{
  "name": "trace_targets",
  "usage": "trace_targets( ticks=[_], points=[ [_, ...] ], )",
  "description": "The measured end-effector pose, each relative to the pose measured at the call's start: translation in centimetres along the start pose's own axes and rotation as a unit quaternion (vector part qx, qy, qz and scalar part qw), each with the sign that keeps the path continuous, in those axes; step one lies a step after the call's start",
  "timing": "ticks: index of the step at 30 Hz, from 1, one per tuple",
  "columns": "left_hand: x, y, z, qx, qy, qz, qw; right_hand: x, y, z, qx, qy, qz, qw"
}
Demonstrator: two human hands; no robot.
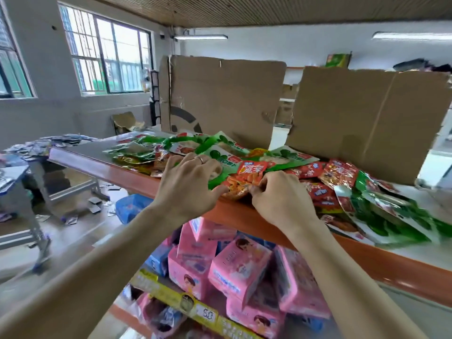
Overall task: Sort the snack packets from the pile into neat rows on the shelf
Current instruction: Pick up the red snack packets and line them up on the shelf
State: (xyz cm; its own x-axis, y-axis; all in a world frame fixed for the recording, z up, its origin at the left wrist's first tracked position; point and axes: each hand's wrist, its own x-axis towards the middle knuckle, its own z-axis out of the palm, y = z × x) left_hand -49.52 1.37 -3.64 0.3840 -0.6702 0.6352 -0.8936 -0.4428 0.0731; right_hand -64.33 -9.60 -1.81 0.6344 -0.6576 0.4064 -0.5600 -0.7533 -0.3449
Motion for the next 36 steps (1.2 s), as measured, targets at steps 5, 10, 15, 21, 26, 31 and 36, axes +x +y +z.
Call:
trace_targets(
  ticks=[5, 10, 15, 21, 26, 31, 36],
  points=[
    [0.3, 0.2, -0.2, -0.007, 0.005, -0.002, 1.0, 0.9, -1.1, 0.2, 0.01, -0.008, 0.02, 1.0],
    [0.4, -0.1, 0.3, -0.01, -0.002, -0.002, 1.0, 1.6, -1.7, 0.5, 0.036, -0.027, 0.015, 0.999],
    [0.0, -0.6, 0.7, -0.125, 0.002, -0.06, 0.99, 2.4, 0.0, -0.3, 0.124, 0.019, 0.003, 0.992],
    [1.2, 0.1, 0.5, -0.263, -0.022, -0.179, 0.948, 2.0, 1.7, -2.1, 0.17, 0.126, -0.113, 0.971],
    [2.6, 2.1, -0.2, -0.409, -0.075, -0.243, 0.876, 1.2, 3.3, -2.5, 0.233, 0.246, -0.188, 0.922],
    [5.0, 4.9, -1.1, -0.641, -0.102, -0.313, 0.693, 0.2, 4.4, -2.4, 0.264, 0.286, -0.218, 0.895],
    [6.5, 6.7, -1.5, -0.695, -0.003, -0.274, 0.664, -0.4, 5.8, -2.6, 0.307, 0.292, -0.175, 0.889]
  ],
)
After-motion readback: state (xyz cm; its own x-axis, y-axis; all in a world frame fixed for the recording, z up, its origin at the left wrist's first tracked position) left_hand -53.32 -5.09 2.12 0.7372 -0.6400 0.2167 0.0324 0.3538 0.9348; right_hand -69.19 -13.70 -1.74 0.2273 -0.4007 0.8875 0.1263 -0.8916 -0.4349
